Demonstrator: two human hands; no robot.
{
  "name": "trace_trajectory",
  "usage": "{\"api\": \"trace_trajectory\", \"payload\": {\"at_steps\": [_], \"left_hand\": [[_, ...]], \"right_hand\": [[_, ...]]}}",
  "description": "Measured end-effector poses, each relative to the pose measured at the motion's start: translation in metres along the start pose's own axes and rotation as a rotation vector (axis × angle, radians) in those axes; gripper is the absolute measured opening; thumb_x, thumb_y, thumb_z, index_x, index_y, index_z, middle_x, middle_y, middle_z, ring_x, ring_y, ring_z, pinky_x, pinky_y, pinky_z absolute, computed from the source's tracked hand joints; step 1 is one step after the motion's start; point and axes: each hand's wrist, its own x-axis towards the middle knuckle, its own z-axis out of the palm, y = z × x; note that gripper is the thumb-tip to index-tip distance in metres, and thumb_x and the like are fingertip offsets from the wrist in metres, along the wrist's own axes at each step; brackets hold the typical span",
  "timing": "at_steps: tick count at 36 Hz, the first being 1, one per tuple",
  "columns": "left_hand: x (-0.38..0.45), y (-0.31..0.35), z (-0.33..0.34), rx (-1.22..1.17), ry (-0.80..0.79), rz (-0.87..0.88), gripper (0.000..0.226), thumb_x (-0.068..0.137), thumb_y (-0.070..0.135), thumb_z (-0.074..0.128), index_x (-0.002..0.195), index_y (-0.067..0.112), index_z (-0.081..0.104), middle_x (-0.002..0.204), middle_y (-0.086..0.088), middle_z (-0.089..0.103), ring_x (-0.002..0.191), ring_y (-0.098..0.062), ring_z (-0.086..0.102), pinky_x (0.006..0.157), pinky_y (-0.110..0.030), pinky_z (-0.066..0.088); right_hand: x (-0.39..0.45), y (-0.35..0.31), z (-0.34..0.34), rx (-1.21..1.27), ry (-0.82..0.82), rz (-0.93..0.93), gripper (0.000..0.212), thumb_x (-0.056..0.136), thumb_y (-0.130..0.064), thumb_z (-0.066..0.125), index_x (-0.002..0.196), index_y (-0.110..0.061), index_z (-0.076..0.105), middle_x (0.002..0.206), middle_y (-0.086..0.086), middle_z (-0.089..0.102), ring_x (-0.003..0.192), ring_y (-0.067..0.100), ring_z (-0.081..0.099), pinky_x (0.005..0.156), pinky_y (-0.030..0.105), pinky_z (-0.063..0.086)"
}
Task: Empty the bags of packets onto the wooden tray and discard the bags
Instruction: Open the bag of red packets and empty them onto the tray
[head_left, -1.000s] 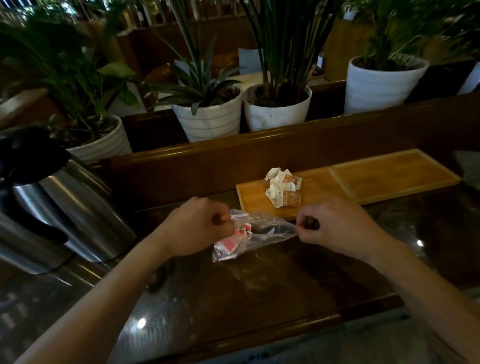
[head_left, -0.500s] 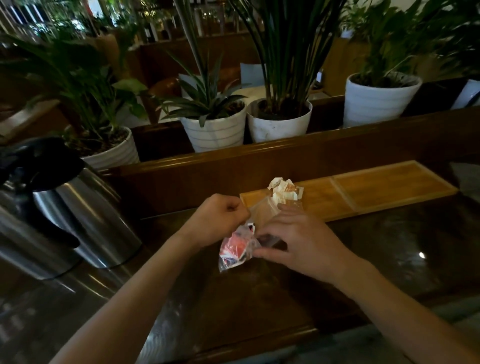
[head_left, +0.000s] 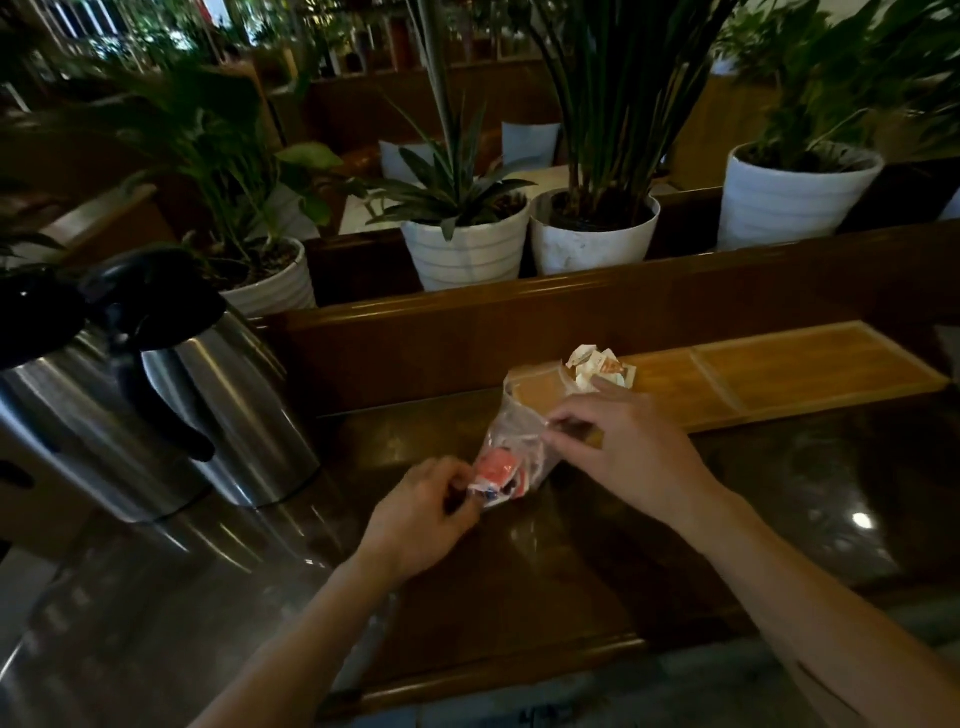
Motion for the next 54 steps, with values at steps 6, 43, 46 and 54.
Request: {"api": "trace_trajectory", "payload": {"at_steps": [6,43,46,54], "left_hand": [[-0.009,-0.007,0.022,0.258,0.093,0.005,0.056,0.079,0.062,0.057,0.128,0.039,0.045,0.126,0.011,0.052,0.117,-0.013,0.048,0.095,-0.035,0.044],[0.066,0.106,-0.009,-0.776,0.036,-0.033,0.019,0.093,0.011,0.059,0.106,0.026,0.057,0.103,0.000,0.064,0.084,-0.011,0.070,0.064,-0.022,0.058],[0.078,0.127,-0.003,-0.761,-0.019,-0.022,0.024,0.087,0.006,0.066,0.101,0.026,0.061,0.104,0.000,0.063,0.084,-0.004,0.066,0.054,-0.012,0.052],[0.123,0.178,0.016,-0.726,0.032,0.034,0.020,0.088,0.006,0.067,0.086,0.026,0.070,0.087,0.003,0.070,0.079,-0.008,0.069,0.060,-0.022,0.057]], "right_hand": [[0.001,-0.007,0.003,0.078,0.036,0.070,0.021,0.084,-0.033,0.068,0.103,-0.025,0.071,0.089,-0.012,0.071,0.075,-0.004,0.064,0.064,0.012,0.054],[-0.031,0.107,-0.093,0.653,0.257,0.721,0.011,0.089,-0.022,0.068,0.087,-0.013,0.074,0.087,0.011,0.073,0.078,0.021,0.069,0.067,0.031,0.059],[-0.037,0.134,-0.109,0.777,0.234,0.764,0.008,0.088,-0.021,0.068,0.087,-0.016,0.074,0.081,0.005,0.072,0.073,0.016,0.069,0.063,0.028,0.058],[-0.038,0.206,-0.149,0.894,0.160,0.744,0.016,0.090,-0.023,0.064,0.087,-0.013,0.076,0.081,0.004,0.075,0.071,0.014,0.072,0.059,0.026,0.057]]}}
